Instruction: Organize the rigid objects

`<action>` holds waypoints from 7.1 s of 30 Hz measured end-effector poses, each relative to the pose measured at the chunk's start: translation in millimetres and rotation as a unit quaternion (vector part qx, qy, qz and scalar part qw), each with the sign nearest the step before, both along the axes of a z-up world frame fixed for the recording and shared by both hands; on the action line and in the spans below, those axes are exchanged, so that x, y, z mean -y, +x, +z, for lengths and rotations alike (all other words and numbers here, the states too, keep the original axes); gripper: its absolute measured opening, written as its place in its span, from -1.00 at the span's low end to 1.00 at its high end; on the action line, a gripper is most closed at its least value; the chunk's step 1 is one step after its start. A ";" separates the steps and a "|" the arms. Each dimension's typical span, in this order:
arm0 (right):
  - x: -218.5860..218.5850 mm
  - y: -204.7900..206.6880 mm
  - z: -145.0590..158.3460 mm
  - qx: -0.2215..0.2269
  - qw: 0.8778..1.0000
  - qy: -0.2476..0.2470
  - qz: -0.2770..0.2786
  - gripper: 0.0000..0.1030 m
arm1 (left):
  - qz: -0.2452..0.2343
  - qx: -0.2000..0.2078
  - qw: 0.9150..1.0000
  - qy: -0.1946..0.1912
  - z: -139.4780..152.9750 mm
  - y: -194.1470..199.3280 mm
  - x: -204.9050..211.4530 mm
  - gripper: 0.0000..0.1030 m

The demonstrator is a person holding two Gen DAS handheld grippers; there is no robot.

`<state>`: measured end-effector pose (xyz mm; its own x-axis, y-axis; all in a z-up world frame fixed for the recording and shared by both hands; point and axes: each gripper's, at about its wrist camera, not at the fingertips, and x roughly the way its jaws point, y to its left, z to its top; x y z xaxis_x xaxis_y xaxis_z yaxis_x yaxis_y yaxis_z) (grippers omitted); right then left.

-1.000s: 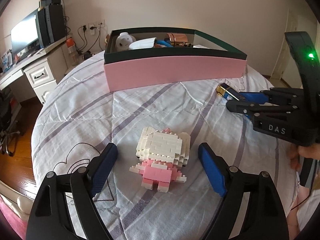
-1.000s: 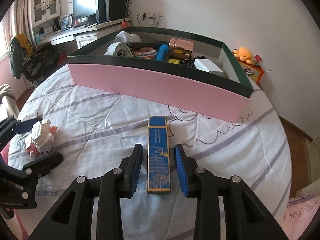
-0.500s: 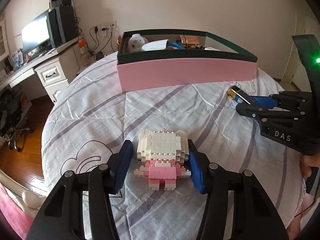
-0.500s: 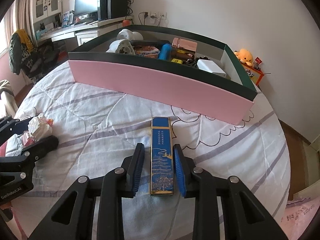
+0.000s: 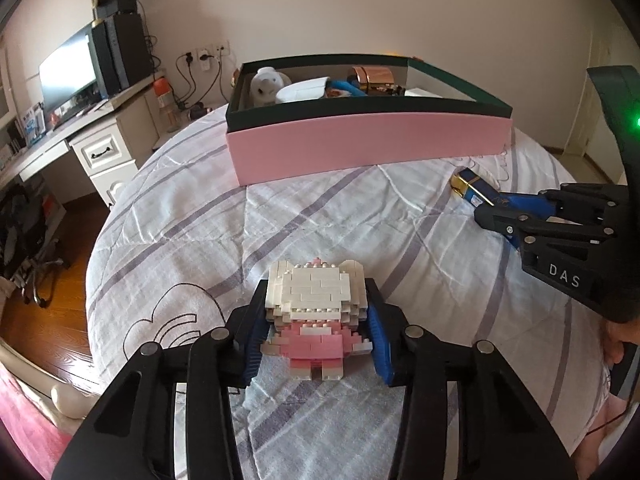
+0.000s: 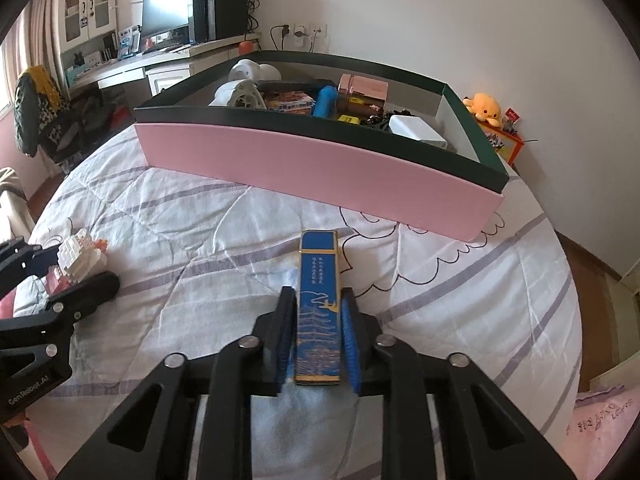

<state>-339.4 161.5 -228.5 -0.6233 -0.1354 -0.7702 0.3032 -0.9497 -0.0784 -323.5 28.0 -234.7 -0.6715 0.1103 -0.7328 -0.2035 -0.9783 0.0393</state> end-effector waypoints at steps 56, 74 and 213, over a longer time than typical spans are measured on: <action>-36.7 -191.7 78.9 0.014 1.000 0.000 0.017 -0.60 | -0.122 -0.008 0.992 -0.030 94.1 -222.1 -75.9 -0.15; -47.4 -261.9 46.4 0.058 0.998 0.036 0.015 -0.58 | -0.125 0.021 0.990 -0.067 67.4 -290.2 -108.6 -0.15; -13.7 144.3 197.0 -0.246 0.965 -0.076 -0.049 1.00 | 0.066 -0.244 0.967 -0.027 211.4 133.9 -1.7 1.00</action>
